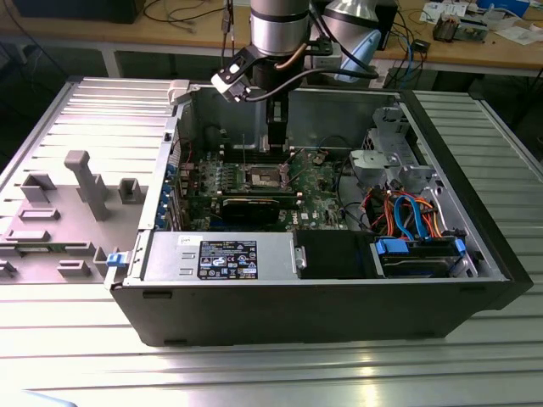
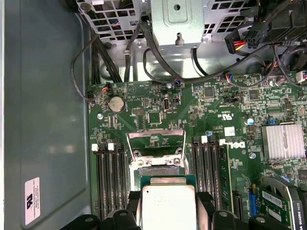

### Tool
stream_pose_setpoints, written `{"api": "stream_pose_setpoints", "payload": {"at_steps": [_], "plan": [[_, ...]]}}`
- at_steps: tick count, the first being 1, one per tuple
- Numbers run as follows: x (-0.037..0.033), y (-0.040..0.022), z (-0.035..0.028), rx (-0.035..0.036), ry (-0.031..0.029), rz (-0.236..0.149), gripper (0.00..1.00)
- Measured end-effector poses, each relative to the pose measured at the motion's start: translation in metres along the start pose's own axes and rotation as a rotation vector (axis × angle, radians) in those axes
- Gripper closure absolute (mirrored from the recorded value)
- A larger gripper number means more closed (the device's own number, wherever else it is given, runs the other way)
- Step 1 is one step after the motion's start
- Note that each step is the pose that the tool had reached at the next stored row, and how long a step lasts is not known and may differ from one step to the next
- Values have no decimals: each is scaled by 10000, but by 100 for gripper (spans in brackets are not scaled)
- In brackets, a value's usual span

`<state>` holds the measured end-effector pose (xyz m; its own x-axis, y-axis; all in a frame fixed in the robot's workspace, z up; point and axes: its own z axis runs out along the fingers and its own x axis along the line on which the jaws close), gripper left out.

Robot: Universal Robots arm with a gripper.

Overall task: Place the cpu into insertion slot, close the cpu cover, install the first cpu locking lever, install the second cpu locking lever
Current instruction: 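Place the cpu into insertion slot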

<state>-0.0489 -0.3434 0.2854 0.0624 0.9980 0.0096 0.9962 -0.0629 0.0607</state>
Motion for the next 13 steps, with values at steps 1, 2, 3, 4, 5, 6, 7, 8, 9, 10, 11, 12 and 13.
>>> {"api": "stream_pose_setpoints", "payload": {"at_steps": [1,2,3,4,5,6,7,8,9,10,11,12,13], "plan": [[0,-2,0,-19,2,2,45],[0,-2,1,-25,2,2,45],[0,-2,1,-25,2,1,45],[-1,-2,5,-27,3,0,45],[-1,-3,11,-27,3,0,45],[0,-3,19,-25,1,0,45],[-1,-4,27,-26,2,0,45],[-1,-5,43,-25,1,0,45],[-1,-6,64,-26,1,0,45],[-1,-7,80,-26,2,0,45],[-1,-8,106,-26,2,0,45],[-1,-10,132,-26,2,0,45],[-2,-11,152,-25,1,0,45]]}}
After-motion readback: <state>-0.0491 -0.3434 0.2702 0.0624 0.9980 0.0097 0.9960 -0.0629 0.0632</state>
